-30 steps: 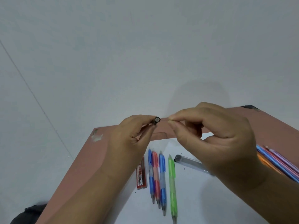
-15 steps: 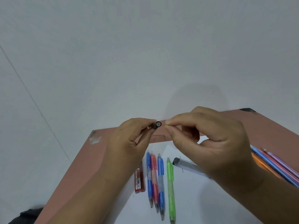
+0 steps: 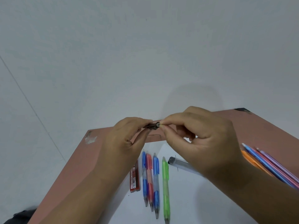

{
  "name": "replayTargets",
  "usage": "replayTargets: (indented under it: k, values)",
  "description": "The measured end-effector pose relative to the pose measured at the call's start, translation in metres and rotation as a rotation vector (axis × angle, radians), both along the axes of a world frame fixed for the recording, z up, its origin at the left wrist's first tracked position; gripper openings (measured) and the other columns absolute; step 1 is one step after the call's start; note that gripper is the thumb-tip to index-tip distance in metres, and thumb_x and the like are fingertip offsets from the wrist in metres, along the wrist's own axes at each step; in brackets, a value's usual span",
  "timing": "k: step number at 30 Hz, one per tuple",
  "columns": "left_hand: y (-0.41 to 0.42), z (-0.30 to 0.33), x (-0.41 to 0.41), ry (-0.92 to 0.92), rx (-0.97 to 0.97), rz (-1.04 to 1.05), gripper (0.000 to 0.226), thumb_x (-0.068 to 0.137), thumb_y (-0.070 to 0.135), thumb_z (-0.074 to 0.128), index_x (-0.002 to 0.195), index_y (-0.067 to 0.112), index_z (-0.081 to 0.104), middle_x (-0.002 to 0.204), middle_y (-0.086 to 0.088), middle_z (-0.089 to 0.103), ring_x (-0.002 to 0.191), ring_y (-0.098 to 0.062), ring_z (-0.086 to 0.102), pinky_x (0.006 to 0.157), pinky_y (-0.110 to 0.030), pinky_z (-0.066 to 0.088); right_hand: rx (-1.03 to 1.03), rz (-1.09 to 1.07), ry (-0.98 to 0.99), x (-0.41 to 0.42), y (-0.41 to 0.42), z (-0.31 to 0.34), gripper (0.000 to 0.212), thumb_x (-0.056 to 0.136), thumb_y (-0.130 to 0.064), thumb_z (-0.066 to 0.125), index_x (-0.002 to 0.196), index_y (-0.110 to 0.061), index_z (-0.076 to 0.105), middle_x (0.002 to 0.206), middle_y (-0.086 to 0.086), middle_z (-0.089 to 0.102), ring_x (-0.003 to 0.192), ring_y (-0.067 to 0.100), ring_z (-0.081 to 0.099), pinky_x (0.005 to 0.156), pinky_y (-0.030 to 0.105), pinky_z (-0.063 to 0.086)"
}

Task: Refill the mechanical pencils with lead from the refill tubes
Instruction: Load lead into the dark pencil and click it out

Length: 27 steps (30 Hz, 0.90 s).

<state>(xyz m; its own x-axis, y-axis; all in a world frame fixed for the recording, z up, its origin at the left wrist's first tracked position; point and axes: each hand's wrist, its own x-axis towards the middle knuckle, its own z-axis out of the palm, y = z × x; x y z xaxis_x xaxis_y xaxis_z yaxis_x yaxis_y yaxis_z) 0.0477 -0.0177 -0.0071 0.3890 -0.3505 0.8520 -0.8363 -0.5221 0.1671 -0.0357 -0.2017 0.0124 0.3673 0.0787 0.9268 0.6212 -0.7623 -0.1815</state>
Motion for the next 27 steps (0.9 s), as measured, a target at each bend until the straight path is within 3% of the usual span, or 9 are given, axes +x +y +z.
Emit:
replayTargets:
  k: [7,18,27]
  values:
    - [-0.0004,0.0000,-0.0005,0.006,0.021,-0.003,0.027,0.094,0.028,0.057,0.110,0.015,0.075,0.098,0.019,0.061,0.093,0.006,0.055,0.088,-0.001,0.040,0.016,-0.034,0.021,0.0029,-0.0004,-0.0012,0.010,0.090,-0.014,0.074,0.097,-0.011,0.080,0.076,-0.013,0.061,0.068,0.000,0.051,0.071,0.006,0.042]
    - [-0.0009,0.0002,-0.0014,0.029,0.030,-0.016,0.026,0.092,0.027,0.061,0.110,0.016,0.075,0.097,0.020,0.061,0.089,0.004,0.057,0.084,-0.003,0.042,0.101,-0.038,0.058,0.0037,0.0002,-0.0015,0.011,0.089,-0.016,0.073,0.096,-0.014,0.081,0.064,-0.004,0.061,0.062,0.012,0.056,0.060,0.026,0.047]
    - [0.0001,-0.0016,0.0002,0.075,0.017,-0.002,0.028,0.092,0.032,0.059,0.110,0.017,0.075,0.095,0.018,0.065,0.089,0.004,0.057,0.083,-0.003,0.043,0.142,-0.122,0.113,0.0073,-0.0068,-0.0027,0.015,0.090,-0.012,0.075,0.102,-0.018,0.081,0.065,-0.013,0.054,0.064,0.009,0.054,0.065,0.010,0.042]
